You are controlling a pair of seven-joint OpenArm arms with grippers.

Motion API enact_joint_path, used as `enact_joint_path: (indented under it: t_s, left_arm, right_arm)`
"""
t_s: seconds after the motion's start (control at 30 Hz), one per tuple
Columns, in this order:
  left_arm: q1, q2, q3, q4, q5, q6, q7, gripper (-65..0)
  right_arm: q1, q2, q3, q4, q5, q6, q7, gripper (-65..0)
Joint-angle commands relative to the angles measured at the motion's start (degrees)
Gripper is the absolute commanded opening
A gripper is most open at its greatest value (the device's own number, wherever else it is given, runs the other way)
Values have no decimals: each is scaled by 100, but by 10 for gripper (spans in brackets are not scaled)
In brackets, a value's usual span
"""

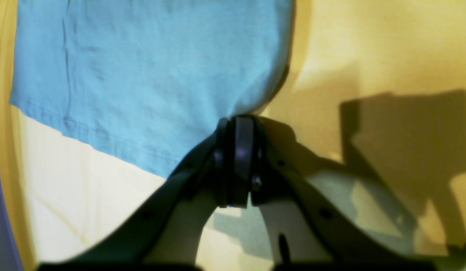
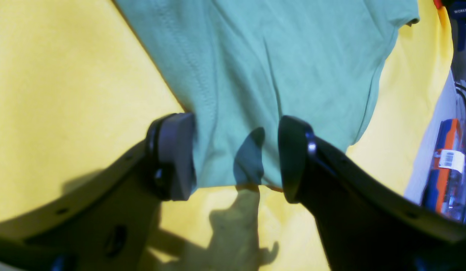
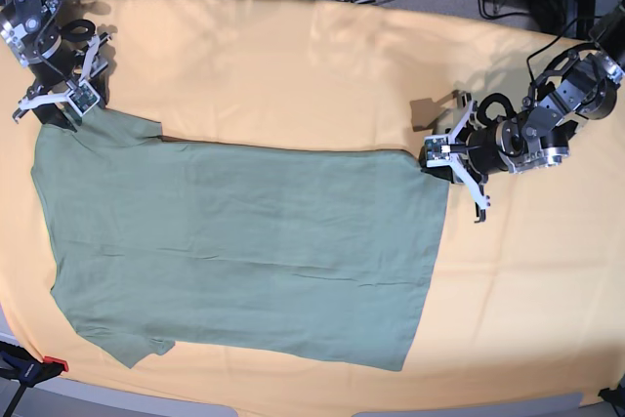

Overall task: Fold the T-shirt properly
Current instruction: 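Grasp the shirt edge with both grippers and pull it toward the arms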

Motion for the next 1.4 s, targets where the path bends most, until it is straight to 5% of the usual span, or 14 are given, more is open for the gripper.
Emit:
enact_joint_path:
  t_s: [0.0, 0.07, 0.17, 0.2, 0.53, 0.83, 1.13, 1.37]
  left_arm:
    - [-114, -92, -68, 57, -85, 68, -68, -650]
    - [-114, -96, -68, 57, -122, 68, -68, -650]
    - [-116, -81, -68, 59, -122, 68, -87, -650]
    - [-116, -81, -68, 61, -120, 68, -90, -650]
    - [-562, -289, -70, 103, -138, 37, -90, -650]
    - [-573, -702, -68, 490, -870, -1557, -114, -650]
    - [-490, -1163, -68, 981, -1513, -1557, -111, -650]
    - [299, -1845, -68, 1790, -1714, -1557, 90, -650]
  right_arm:
    - [-68, 90, 9, -42, -72, 144, -282, -332]
    - [-68, 92, 9, -42, 116, 26, -295, -374]
    - [-68, 66, 11, -39, 627, -334, -343, -639]
    - [-42, 59, 11, -39, 658, -455, -319, -650]
    - [234, 66, 39, 319, 612, -918, -422, -650]
    - [-564, 315, 162, 1694, 164, -925, -1104, -650]
    - [-1635, 590, 225, 2470, 4, -901, -1908, -650]
    - [-2081, 619, 229, 2618, -133, -555, -2378, -650]
